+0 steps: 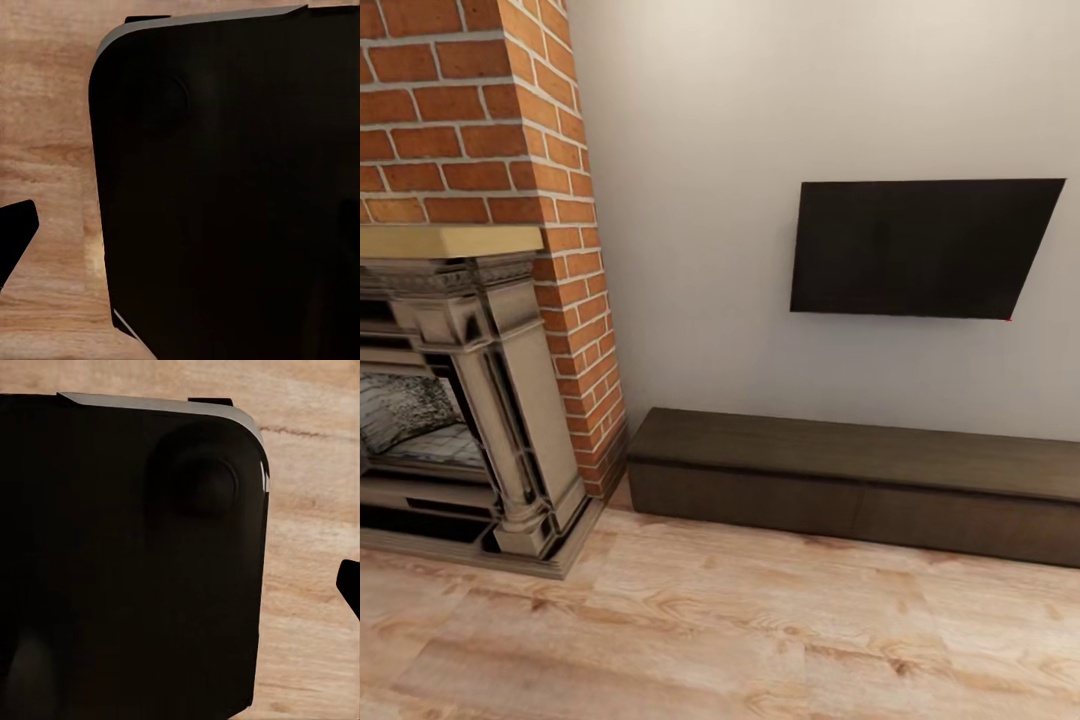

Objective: Place each of the two pumpkins and all three candles from the living room inside a cabinet in the living room (use any cabinet), then make sure every cabinet is closed, and position the cauldron so it is next to a table in the living room.

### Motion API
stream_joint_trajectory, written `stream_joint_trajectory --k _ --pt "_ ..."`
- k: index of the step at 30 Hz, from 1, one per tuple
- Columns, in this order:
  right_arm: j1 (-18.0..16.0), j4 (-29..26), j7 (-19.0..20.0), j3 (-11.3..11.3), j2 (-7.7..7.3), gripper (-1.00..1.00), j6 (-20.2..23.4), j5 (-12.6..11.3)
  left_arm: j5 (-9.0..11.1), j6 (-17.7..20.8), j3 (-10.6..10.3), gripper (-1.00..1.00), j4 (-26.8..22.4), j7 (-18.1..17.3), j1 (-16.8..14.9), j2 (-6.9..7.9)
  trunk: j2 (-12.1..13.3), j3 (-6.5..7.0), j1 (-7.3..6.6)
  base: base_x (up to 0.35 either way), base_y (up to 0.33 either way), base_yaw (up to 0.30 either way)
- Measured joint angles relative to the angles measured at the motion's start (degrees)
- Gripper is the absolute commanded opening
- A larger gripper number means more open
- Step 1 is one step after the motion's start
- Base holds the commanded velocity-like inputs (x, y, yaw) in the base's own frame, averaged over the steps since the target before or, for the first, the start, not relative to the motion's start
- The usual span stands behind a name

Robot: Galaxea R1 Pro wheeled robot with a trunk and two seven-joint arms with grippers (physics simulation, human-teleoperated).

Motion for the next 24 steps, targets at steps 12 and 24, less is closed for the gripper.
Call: stream_joint_trajectory --k 12,24 --pt "0.0 0.1 0.0 0.0 0.12 1.00 -4.3 0.0 -0.1 -0.1 0.0 1.00 0.0 0.0 0.0 -0.09 0.0 0.00 0.02 0.097 -0.220 -0.238" --pt "0.0 0.2 0.0 0.0 0.10 1.00 -4.6 0.1 0.0 -0.1 0.1 1.00 0.0 0.0 0.0 -0.09 0.0 0.00 0.02 -0.032 -0.030 -0.122"
